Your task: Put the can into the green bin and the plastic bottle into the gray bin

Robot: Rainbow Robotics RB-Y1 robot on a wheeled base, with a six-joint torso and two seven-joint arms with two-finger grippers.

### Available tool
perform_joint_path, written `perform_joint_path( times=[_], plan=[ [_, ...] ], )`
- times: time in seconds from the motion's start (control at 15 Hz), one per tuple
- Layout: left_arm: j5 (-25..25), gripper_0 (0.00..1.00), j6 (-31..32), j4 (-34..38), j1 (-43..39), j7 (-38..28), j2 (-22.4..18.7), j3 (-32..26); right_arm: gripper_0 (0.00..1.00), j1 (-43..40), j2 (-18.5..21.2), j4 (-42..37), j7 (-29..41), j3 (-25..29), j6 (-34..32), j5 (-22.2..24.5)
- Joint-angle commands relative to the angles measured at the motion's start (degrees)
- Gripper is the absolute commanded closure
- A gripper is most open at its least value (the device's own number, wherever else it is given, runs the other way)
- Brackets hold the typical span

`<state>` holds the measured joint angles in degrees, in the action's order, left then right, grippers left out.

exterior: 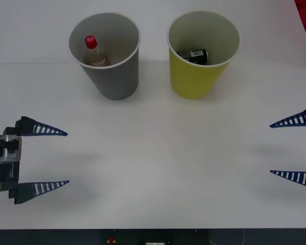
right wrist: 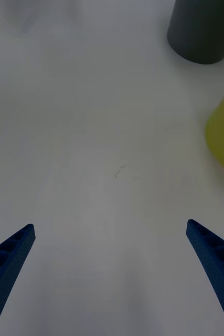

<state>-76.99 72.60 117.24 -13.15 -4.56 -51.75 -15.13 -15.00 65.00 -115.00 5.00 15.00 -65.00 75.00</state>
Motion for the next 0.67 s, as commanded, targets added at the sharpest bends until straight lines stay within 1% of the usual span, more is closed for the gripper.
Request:
perform_joint_path(
  times=[0.07, 0.27, 0.4, 0.53, 0.67],
  plan=[
    [4.22, 0.0, -0.01, -4.3, -1.52, 4.56, -1.42, -0.08, 0.0, 0.0, 0.0, 0.0, 0.0, 0.0, 0.0, 0.0],
    [4.39, 0.0, 0.17, -5.88, -2.75, 5.79, -4.06, -2.1, 0.0, 0.0, 0.0, 0.0, 0.0, 0.0, 0.0, 0.0],
    [2.81, 0.0, -0.01, -5.97, -2.84, 5.79, -6.26, -3.07, 0.0, 0.0, 0.0, 0.0, 0.0, 0.0, 0.0, 0.0],
    [2.81, 0.0, -0.01, -6.76, -2.84, 5.88, -9.07, -3.33, 0.0, 0.0, 0.0, 0.0, 0.0, 0.0, 0.0, 0.0],
    [3.34, 0.0, -0.01, -8.34, -2.67, 6.14, -11.0, -3.24, 0.0, 0.0, 0.0, 0.0, 0.0, 0.0, 0.0, 0.0]
  ],
)
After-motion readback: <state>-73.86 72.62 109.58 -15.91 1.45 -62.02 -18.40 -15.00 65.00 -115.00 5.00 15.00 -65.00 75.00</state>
